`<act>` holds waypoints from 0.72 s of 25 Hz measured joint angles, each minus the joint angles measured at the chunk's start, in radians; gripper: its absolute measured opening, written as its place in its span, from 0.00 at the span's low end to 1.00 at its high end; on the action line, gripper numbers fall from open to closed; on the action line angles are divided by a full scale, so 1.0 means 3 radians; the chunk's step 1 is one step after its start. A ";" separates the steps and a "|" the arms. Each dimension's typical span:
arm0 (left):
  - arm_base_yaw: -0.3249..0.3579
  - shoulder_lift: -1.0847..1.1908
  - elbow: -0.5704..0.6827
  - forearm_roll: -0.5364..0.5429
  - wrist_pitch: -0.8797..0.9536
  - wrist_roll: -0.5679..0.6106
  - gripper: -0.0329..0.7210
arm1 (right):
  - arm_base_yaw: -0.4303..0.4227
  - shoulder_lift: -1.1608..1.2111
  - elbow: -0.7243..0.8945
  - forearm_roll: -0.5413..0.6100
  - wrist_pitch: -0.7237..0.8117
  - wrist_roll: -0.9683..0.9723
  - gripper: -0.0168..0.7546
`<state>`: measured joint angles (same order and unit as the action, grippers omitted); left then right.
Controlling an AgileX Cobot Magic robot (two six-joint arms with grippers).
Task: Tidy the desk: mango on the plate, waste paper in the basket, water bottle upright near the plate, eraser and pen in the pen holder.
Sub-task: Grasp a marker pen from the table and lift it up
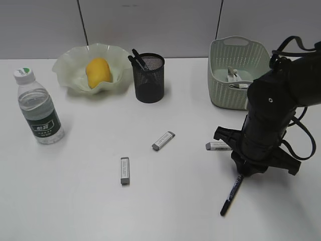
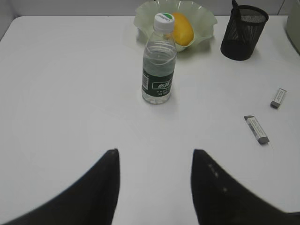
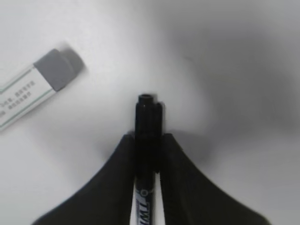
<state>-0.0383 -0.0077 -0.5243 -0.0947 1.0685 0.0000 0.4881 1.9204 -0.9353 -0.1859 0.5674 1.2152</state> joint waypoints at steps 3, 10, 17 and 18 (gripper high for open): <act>0.0000 0.0000 0.0000 0.0000 0.0000 0.0000 0.51 | 0.0000 0.0000 0.0000 -0.0007 -0.0003 0.0009 0.20; 0.0000 0.0000 0.0000 0.0000 0.0000 0.0000 0.47 | 0.0033 -0.0007 0.0000 -0.0055 -0.0003 0.0013 0.20; 0.0000 0.0000 0.0000 0.0000 0.0000 0.0000 0.47 | 0.0219 -0.0370 0.0003 -0.0659 0.0000 0.0023 0.20; 0.0000 0.0000 0.0000 0.0000 0.0000 0.0000 0.47 | 0.0226 -0.0459 0.0003 -0.0733 0.0002 0.0023 0.20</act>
<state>-0.0383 -0.0077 -0.5243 -0.0947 1.0685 0.0000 0.5558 1.7826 -0.9345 -0.4058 0.5681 1.2221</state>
